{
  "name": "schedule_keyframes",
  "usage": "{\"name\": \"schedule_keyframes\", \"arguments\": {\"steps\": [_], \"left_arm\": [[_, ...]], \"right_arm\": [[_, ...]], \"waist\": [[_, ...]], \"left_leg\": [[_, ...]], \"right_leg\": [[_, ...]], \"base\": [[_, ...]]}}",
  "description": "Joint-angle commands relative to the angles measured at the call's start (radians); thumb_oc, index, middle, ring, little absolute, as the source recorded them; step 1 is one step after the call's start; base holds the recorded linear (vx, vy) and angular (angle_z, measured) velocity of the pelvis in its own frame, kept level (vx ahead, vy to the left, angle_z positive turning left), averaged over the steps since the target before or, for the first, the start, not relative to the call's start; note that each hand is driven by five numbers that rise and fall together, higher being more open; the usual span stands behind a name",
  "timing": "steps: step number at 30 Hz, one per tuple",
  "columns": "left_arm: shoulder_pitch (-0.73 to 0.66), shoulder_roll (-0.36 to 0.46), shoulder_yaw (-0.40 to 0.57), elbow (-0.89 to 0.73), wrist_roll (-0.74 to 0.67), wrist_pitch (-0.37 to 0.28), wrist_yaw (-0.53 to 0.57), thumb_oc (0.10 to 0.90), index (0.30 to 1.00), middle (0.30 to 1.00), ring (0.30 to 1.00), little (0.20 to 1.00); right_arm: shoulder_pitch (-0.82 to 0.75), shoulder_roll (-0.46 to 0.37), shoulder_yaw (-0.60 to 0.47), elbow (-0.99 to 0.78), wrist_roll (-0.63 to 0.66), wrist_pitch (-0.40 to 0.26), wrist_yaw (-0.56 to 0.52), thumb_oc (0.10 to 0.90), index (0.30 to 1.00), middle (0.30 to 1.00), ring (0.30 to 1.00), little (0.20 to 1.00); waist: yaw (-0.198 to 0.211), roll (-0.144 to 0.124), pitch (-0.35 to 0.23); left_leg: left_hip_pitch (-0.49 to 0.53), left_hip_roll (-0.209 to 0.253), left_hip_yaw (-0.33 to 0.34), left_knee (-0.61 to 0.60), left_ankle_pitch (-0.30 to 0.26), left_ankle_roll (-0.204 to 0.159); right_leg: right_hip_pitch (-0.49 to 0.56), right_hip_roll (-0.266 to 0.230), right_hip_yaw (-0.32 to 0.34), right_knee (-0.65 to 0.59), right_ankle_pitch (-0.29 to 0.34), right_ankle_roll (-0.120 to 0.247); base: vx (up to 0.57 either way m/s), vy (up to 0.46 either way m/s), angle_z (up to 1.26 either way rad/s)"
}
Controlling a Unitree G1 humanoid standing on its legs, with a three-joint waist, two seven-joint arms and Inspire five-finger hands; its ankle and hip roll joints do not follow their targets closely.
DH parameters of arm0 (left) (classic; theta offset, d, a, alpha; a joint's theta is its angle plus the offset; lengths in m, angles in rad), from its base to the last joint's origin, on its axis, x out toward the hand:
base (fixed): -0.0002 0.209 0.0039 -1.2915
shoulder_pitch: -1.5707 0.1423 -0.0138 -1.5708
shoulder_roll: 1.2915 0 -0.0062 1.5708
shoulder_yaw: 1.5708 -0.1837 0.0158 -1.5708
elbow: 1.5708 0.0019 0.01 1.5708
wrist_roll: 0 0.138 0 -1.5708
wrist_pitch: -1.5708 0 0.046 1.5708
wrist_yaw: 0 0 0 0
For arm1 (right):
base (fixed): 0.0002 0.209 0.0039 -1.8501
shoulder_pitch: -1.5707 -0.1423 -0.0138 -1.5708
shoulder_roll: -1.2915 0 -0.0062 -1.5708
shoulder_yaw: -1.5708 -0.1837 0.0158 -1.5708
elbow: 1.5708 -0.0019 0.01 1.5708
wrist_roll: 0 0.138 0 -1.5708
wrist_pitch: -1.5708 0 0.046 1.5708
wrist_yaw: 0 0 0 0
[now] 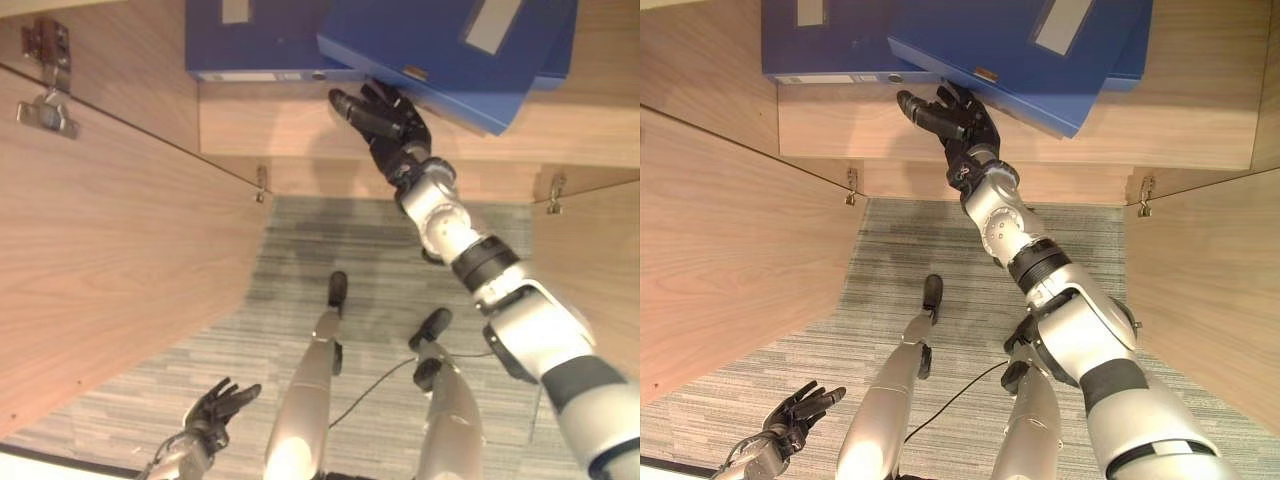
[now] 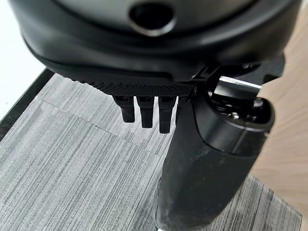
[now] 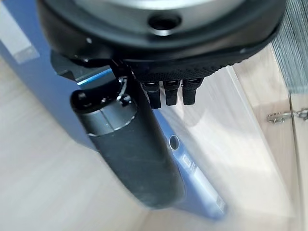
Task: Put the empty folder in the office cabinet
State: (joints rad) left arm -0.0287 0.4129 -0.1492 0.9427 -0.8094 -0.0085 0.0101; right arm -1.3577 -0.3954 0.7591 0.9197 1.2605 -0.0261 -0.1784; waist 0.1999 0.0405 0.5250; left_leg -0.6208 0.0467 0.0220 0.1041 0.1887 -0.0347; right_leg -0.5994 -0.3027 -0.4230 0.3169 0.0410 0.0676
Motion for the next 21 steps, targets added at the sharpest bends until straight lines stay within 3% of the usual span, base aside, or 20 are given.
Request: {"name": "schedule_keyframes", "arguments": {"steps": [1,4,5,14,21], "left_arm": [[0.083,0.076,-0.001,0.093,0.046,-0.007,-0.001,0.800,0.900,0.900,0.900,0.900],[0.083,0.069,0.007,0.117,0.051,-0.015,-0.002,0.800,0.900,0.900,0.900,0.900],[0.089,0.064,0.020,0.136,0.057,-0.018,-0.004,0.800,0.900,0.900,0.900,0.900],[0.093,0.050,0.063,0.168,0.072,-0.065,-0.011,0.800,0.900,0.900,0.900,0.900],[0.093,0.045,0.067,0.175,0.078,-0.074,-0.024,0.800,0.900,0.900,0.900,0.900]], "right_arm": [[-0.169,-0.033,0.029,0.002,-0.213,0.007,0.091,0.800,0.900,0.900,0.900,0.900],[-0.203,-0.060,0.076,0.018,-0.294,0.015,0.096,0.800,0.900,0.900,0.900,0.900],[-0.239,-0.089,0.134,0.033,-0.430,0.037,0.108,0.800,0.900,0.900,0.900,0.900],[-0.400,-0.193,0.337,-0.013,-0.993,0.057,0.103,0.800,0.900,0.900,0.900,0.900],[-0.396,-0.201,0.370,-0.012,-1.086,0.058,0.129,0.800,0.900,0.900,0.900,0.900]], "waist": [[0.025,-0.063,-0.005],[0.014,-0.073,-0.005],[0.007,-0.083,-0.005],[-0.013,-0.109,-0.005],[-0.017,-0.111,-0.005]], "left_leg": [[0.046,0.021,0.009,0.045,-0.167,-0.064],[0.048,0.023,0.011,0.042,-0.166,-0.064],[0.049,0.025,0.013,0.040,-0.164,-0.065],[0.053,0.032,0.012,0.031,-0.161,-0.070],[0.051,0.032,0.013,0.030,-0.159,-0.070]], "right_leg": [[0.049,-0.004,0.070,-0.113,0.045,0.088],[0.048,-0.001,0.071,-0.116,0.047,0.087],[0.050,0.001,0.070,-0.120,0.050,0.087],[0.057,0.008,0.070,-0.137,0.055,0.091],[0.060,0.008,0.071,-0.143,0.059,0.093]], "base": [[0.00,0.000,0.00],[0.00,0.006,-0.05],[0.00,0.000,0.00],[0.00,-0.001,-0.02],[0.00,0.000,0.00]]}}
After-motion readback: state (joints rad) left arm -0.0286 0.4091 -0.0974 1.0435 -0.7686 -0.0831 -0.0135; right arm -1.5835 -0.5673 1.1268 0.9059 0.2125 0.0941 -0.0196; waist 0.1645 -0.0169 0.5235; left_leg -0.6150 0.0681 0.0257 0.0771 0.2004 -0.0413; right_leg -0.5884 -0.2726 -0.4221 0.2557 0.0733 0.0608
